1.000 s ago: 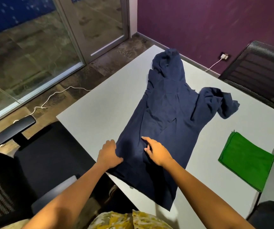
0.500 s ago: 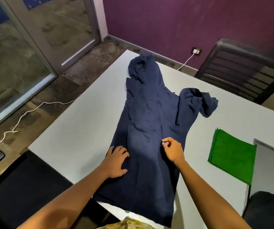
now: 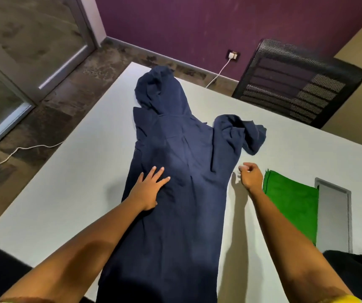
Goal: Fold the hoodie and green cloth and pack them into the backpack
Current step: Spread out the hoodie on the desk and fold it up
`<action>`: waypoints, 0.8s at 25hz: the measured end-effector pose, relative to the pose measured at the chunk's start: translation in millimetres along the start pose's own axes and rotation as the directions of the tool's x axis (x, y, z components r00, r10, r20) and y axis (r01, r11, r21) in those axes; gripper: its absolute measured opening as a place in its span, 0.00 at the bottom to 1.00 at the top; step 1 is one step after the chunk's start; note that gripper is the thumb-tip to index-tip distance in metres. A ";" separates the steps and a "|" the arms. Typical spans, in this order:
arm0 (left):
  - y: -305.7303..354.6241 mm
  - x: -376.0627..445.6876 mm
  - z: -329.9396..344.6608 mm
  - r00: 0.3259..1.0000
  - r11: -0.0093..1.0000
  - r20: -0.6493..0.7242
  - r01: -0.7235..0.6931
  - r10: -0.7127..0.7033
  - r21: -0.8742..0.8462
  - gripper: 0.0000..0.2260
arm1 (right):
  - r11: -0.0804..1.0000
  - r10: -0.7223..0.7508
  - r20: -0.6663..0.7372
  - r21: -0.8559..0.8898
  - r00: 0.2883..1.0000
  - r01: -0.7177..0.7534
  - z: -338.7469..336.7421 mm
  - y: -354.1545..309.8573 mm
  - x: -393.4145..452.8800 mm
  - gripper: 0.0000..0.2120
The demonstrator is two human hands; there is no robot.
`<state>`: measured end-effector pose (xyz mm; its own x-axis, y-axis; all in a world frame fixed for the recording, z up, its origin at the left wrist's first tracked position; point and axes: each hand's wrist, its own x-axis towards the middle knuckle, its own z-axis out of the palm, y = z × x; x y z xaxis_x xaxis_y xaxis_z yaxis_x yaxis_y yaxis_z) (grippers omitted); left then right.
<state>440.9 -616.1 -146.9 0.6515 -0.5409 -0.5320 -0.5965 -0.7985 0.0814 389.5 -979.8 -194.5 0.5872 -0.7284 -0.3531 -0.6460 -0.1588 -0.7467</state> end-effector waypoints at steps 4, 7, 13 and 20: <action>-8.8 26.1 -1.8 0.988 0.998 0.153 0.013 -0.003 -0.062 0.49 | 0.996 0.010 -0.021 0.085 1.000 -0.009 -13.8 -31.2 47.8 0.17; -13.0 29.7 -0.8 0.983 0.991 0.182 0.015 0.010 -0.131 0.50 | 0.927 0.119 0.093 0.345 0.989 -0.144 -14.0 -48.4 76.5 0.17; -5.8 31.3 1.5 0.982 0.988 0.176 0.089 -0.066 -0.124 0.51 | 0.837 0.201 0.239 0.462 0.950 -0.294 -10.2 -65.1 96.2 0.19; 14.6 33.1 1.2 0.986 0.985 0.067 0.155 -0.150 -0.077 0.45 | 0.634 -0.773 -0.135 -0.180 0.619 0.752 9.2 -99.2 5.6 0.16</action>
<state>453.2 -645.3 -164.3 0.7005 -0.3962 -0.5936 -0.4503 -0.8906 0.0631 461.3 -962.0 -127.6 0.7973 -0.4185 0.4349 -0.0558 -0.7686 -0.6373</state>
